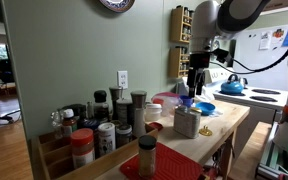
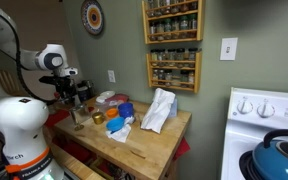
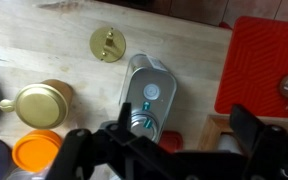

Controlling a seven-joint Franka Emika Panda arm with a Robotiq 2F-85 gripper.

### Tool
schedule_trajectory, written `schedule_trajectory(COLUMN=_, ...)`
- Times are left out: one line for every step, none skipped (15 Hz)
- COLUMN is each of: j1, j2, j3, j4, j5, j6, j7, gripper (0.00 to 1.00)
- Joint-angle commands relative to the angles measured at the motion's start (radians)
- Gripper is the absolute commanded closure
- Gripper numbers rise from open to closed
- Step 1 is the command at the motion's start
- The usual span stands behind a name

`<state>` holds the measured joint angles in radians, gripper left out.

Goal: Pick up the silver can and turn it ninety degrees anticlockwise, put the silver can back on the table

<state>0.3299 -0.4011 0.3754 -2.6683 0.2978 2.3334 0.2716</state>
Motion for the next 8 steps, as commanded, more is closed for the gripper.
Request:
schedule_trajectory(j1=0.012, j2=0.009, j3=-0.013, j4=0.001, j5=-0.007, j6=0.000, j7=0.005, gripper=0.00)
schedule_trajectory(j1=0.012, j2=0.014, j3=-0.013, j4=0.001, j5=-0.007, j6=0.001, j7=0.005, gripper=0.00)
schedule_trajectory(j1=0.012, j2=0.014, j3=-0.013, j4=0.001, j5=-0.007, j6=0.001, j7=0.005, gripper=0.00)
schedule_trajectory(j1=0.012, j2=0.014, j3=-0.013, j4=0.001, j5=-0.007, j6=0.001, j7=0.005, gripper=0.00)
schedule_trajectory(j1=0.008, j2=0.040, j3=-0.009, j4=-0.008, j5=-0.012, j6=0.046, j7=-0.003, gripper=0.00)
schedule_trajectory(j1=0.006, j2=0.056, j3=-0.007, j4=-0.014, j5=-0.016, j6=0.075, j7=-0.008, gripper=0.00)
schedule_trajectory(j1=0.008, j2=0.070, j3=-0.006, j4=-0.017, j5=-0.013, j6=0.105, j7=-0.010, gripper=0.00)
schedule_trajectory(j1=-0.001, j2=0.087, j3=0.009, j4=-0.017, j5=-0.034, j6=0.145, j7=0.016, gripper=0.00)
